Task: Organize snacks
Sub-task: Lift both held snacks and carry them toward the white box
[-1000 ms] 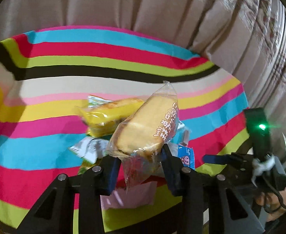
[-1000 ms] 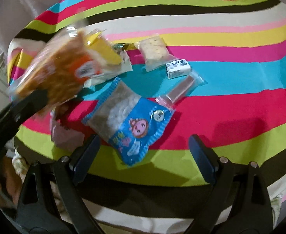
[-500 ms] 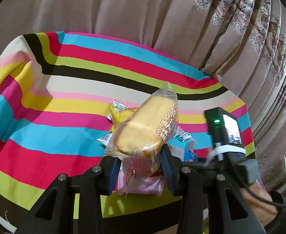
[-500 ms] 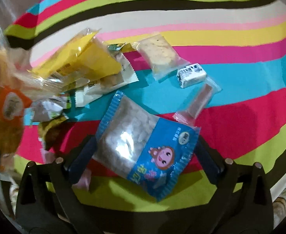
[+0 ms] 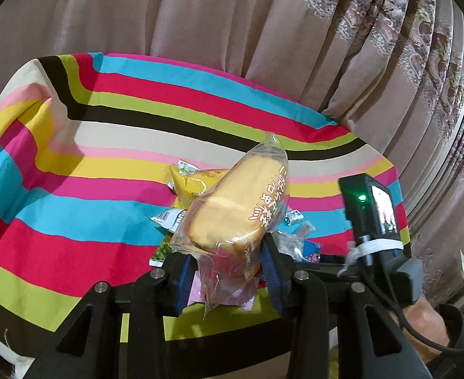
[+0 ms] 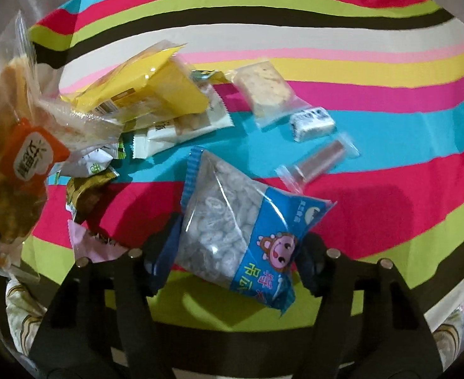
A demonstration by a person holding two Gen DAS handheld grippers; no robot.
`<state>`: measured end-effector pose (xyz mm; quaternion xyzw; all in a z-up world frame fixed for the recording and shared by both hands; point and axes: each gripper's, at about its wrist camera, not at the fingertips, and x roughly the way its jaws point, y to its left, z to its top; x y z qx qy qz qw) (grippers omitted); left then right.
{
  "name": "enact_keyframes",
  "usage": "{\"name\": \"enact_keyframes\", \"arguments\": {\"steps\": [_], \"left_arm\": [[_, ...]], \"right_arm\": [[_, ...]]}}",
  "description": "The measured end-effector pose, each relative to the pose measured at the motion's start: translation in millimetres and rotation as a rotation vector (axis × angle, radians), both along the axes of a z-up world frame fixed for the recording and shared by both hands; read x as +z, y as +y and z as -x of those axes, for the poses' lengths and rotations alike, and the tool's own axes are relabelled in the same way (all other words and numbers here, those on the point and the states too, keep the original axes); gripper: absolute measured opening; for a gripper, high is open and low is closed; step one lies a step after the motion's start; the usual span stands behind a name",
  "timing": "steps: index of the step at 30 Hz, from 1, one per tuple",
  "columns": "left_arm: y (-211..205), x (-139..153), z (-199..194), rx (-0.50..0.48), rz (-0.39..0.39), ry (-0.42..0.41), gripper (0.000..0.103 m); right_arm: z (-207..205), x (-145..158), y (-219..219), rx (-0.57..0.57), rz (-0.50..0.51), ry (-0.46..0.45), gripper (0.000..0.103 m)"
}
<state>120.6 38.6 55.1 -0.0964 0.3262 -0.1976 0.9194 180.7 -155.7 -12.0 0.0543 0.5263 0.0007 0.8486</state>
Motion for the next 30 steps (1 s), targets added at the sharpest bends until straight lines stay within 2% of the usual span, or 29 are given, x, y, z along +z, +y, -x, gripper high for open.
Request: {"name": "enact_keyframes", "arguments": {"steps": [7, 16, 23, 30], "left_arm": [[-16, 2, 8, -0.022, -0.011, 0.007, 0.04], [-64, 4, 29, -0.134, -0.023, 0.016, 0.04], [-105, 7, 46, -0.221, -0.031, 0.023, 0.04], [-153, 9, 65, -0.327, -0.034, 0.037, 0.04]], "right_arm": [[12, 13, -17, -0.024, -0.044, -0.032, 0.067], [52, 35, -62, -0.075, -0.065, -0.084, 0.067], [101, 44, -118, -0.141, -0.058, -0.115, 0.067], [152, 52, -184, -0.255, -0.038, -0.121, 0.067]]}}
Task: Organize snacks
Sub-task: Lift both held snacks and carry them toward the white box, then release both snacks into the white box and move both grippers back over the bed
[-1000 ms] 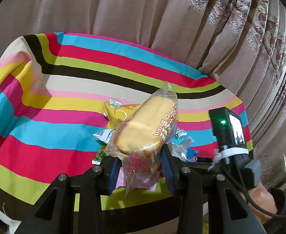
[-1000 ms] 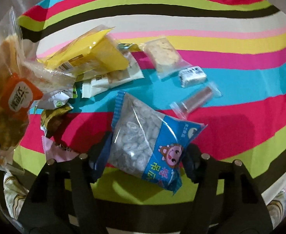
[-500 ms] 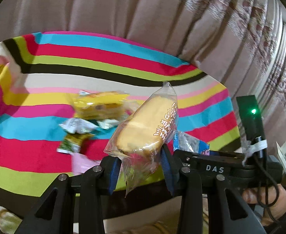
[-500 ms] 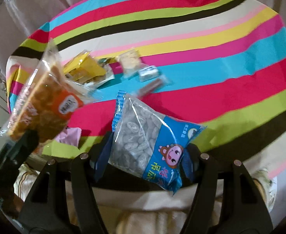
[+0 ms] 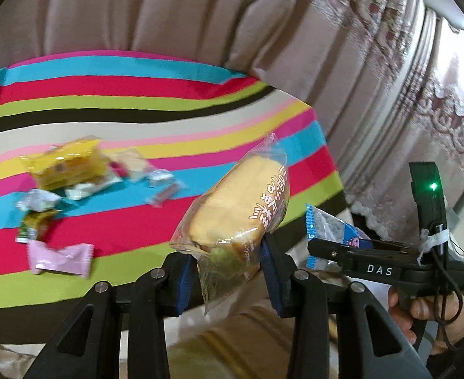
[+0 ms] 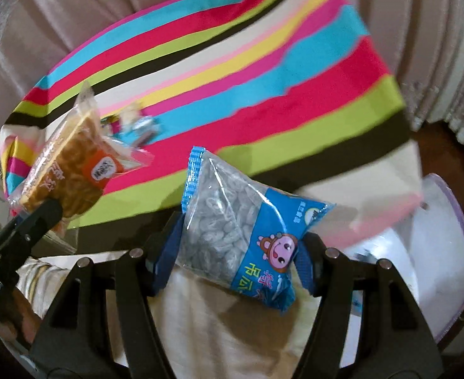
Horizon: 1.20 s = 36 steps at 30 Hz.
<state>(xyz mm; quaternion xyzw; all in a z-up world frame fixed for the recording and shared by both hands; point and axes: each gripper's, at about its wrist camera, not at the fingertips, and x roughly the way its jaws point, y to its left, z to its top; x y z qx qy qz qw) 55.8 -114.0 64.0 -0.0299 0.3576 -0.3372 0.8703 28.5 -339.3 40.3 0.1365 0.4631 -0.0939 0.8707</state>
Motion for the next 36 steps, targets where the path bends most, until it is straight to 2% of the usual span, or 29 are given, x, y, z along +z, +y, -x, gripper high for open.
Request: {"name": "enact_keyframes", "arguments": {"steps": [14, 21, 26, 29, 31, 36], "left_arm": [[-107, 1, 43, -0.222, -0.03, 0.037, 0.04], [-157, -1, 68, -0.35, -0.047, 0.05, 0.037], [-183, -3, 84, -0.415, -0.077, 0.044, 0.039], [-185, -5, 85, -0.408, -0.096, 0.044, 0.048], [-178, -4, 83, -0.378, -0.08, 0.051, 0.062], [-160, -6, 71, -0.31, -0.047, 0.085, 0.063]], "right_arm": [[82, -1, -100, -0.22, 0.039, 0.031, 0.068], [117, 5, -130, -0.307, 0.075, 0.031, 0.068], [134, 5, -145, -0.352, 0.089, 0.035, 0.069], [137, 6, -147, -0.359, 0.102, 0.045, 0.072], [137, 4, -149, -0.367, 0.109, 0.042, 0.075], [131, 3, -143, -0.342, 0.104, 0.038, 0.08]]}}
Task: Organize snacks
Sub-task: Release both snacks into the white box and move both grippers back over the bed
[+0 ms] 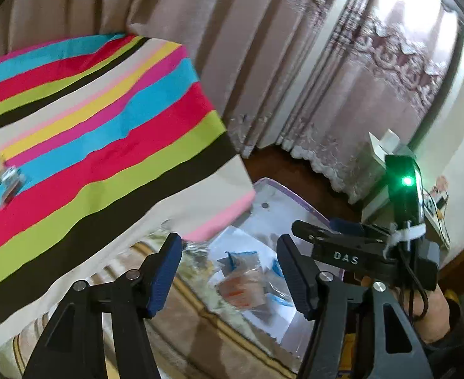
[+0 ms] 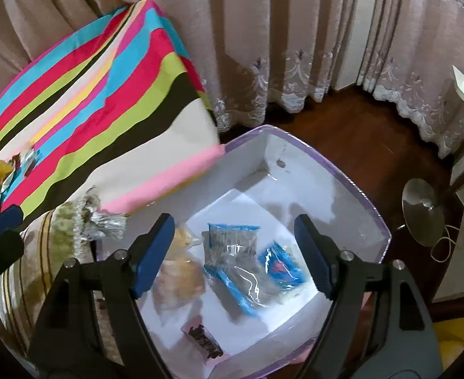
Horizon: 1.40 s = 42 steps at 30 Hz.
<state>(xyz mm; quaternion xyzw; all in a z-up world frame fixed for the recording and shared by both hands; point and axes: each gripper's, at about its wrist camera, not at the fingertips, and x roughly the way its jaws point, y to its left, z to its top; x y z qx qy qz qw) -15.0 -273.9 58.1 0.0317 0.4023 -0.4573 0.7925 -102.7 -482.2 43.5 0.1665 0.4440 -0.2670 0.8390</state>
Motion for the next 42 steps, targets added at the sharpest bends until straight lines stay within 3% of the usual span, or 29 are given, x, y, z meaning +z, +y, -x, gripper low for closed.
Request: {"name": "enact_keyframes", "arguments": {"steps": [14, 23, 29, 37, 42], "left_arm": [[78, -9, -34, 0.265, 0.033, 0.077, 0.063], [212, -41, -76, 0.728, 0.063, 0.271, 0.063], [283, -60, -99, 0.928, 0.111, 0.343, 0.063], [299, -82, -143, 0.974, 0.136, 0.428, 0.06], [299, -81, -166, 0.995, 0.111, 0.405, 0.058]], "right_arm": [[-37, 4, 75, 0.211, -0.016, -0.019, 0.082], [-62, 9, 129, 0.359, -0.028, -0.04, 0.084], [-80, 6, 150, 0.411, -0.043, -0.032, 0.084], [-109, 0, 168, 0.461, -0.05, -0.012, 0.085], [-129, -3, 178, 0.477, -0.057, 0.002, 0.085]]}}
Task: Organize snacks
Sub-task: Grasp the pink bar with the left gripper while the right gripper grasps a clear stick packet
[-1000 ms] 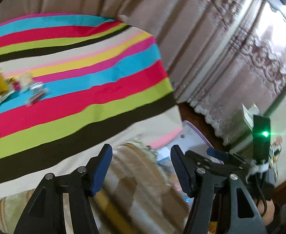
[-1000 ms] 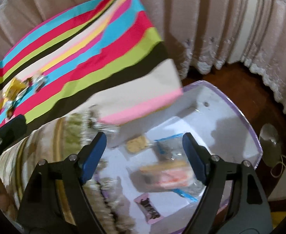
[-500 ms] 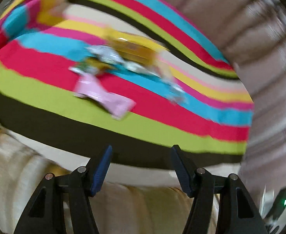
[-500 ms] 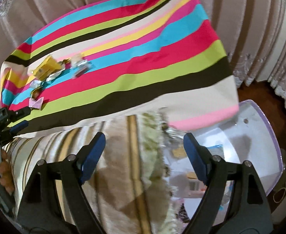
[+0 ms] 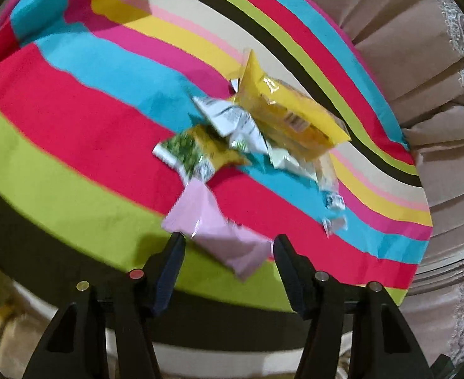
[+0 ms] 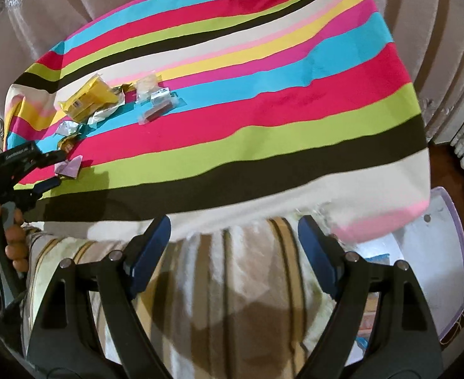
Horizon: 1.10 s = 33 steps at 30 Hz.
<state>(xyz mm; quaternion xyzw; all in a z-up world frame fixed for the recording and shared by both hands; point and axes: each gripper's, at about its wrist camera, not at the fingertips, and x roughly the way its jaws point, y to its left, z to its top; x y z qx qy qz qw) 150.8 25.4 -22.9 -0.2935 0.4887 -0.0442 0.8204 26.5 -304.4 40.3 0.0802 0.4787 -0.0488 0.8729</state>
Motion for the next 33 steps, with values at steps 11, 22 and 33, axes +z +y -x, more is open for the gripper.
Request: {"name": "enact_keyframes", "arguments": {"steps": [11, 22, 33], "left_arm": [[-40, 4, -31, -0.122, -0.337, -0.025, 0.034], [-42, 2, -32, -0.126, -0.346, -0.08, 0.025], [-39, 3, -25, -0.128, -0.331, -0.095, 0.025]], "right_arm": [[-62, -1, 19, -0.008, -0.022, 0.015, 0.085], [-149, -21, 52, -0.097, -0.103, 0.025, 0.084], [-195, -42, 78, -0.118, -0.022, 0.045, 0.08]]}}
